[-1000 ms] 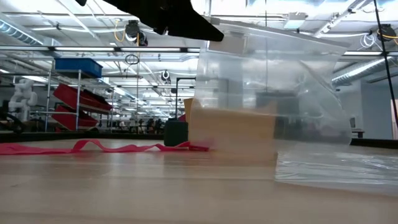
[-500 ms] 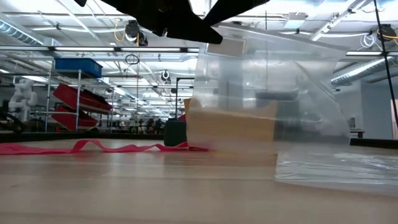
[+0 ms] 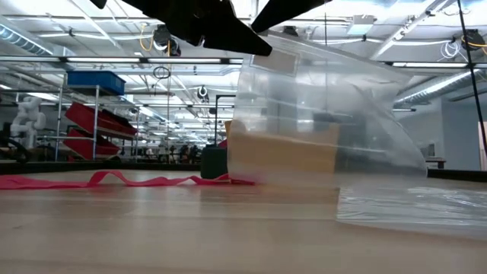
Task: Roll bandage
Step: Open the transparent zip bag
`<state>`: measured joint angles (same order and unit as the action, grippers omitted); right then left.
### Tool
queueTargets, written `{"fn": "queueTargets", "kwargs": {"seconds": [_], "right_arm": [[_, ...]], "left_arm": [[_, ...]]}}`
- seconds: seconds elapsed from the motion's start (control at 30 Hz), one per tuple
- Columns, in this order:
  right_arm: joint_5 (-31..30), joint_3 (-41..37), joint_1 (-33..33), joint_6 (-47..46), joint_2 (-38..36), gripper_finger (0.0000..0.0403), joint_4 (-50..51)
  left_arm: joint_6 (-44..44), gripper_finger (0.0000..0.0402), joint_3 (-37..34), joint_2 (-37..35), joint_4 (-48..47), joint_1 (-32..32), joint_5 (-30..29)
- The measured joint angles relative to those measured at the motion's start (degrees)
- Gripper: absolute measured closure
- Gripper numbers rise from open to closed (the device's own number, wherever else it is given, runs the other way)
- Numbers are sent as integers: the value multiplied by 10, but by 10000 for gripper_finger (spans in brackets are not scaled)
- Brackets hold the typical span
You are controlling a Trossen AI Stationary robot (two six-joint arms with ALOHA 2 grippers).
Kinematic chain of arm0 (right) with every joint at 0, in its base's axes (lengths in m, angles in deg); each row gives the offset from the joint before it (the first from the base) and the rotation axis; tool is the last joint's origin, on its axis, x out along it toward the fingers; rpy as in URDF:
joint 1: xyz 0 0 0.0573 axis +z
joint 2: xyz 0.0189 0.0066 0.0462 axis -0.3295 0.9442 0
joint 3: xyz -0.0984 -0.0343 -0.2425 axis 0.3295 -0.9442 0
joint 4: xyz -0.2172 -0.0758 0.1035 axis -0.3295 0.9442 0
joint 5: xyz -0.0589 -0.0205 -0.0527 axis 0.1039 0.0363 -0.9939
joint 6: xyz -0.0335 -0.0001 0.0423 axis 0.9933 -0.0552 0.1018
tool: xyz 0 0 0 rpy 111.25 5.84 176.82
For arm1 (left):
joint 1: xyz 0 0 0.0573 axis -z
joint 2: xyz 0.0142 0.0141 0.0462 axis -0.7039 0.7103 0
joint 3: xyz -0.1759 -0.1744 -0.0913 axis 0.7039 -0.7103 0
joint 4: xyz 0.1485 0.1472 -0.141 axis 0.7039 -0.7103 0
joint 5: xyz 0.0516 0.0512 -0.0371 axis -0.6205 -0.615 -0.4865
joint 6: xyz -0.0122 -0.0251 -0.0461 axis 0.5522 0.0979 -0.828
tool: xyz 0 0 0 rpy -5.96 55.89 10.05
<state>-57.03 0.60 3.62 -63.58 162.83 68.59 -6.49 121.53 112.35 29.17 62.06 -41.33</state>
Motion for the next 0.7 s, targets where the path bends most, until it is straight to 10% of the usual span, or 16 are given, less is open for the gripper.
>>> {"fn": "queueTargets", "kwargs": {"seconds": [0.7], "right_arm": [[2,0,1,-95,-3,400,126]], "left_arm": [[29,401,-1,1,23,15,3]]}}
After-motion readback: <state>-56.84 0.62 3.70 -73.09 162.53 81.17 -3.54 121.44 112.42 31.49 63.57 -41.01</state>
